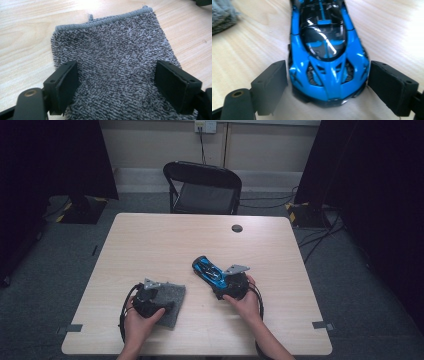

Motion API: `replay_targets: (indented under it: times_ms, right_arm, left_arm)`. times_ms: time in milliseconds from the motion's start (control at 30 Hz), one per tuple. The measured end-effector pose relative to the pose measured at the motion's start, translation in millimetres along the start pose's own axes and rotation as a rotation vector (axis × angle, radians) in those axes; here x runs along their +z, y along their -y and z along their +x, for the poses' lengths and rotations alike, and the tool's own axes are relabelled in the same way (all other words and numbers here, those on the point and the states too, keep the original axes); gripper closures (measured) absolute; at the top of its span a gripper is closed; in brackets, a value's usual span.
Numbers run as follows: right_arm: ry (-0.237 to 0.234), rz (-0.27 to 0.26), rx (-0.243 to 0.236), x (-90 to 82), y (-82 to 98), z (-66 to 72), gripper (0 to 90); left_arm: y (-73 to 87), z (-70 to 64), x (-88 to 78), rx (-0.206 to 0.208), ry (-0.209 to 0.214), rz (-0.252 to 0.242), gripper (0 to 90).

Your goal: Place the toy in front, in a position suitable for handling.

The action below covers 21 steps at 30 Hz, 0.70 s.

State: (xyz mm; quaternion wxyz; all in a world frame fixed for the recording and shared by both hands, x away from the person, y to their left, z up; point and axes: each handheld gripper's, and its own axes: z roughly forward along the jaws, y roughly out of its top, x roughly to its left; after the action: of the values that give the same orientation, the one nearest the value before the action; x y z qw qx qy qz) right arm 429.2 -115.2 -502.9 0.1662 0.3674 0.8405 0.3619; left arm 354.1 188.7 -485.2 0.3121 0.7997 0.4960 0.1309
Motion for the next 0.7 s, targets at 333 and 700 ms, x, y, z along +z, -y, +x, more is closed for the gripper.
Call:
replay_targets:
  times_ms: [333,700]
  right_arm:
    - [-0.017,-0.011,0.01,-4.5,4.8,-2.7,22.8]
    - [-0.101,-0.013,-0.063,-8.9,9.3,-22.4,22.9]
  left_arm:
    - [7.5,-0.8,0.7,0.025,-0.012,-0.051,18.3]
    - [7.5,2.1,0.3,0.037,0.011,-0.05,18.8]
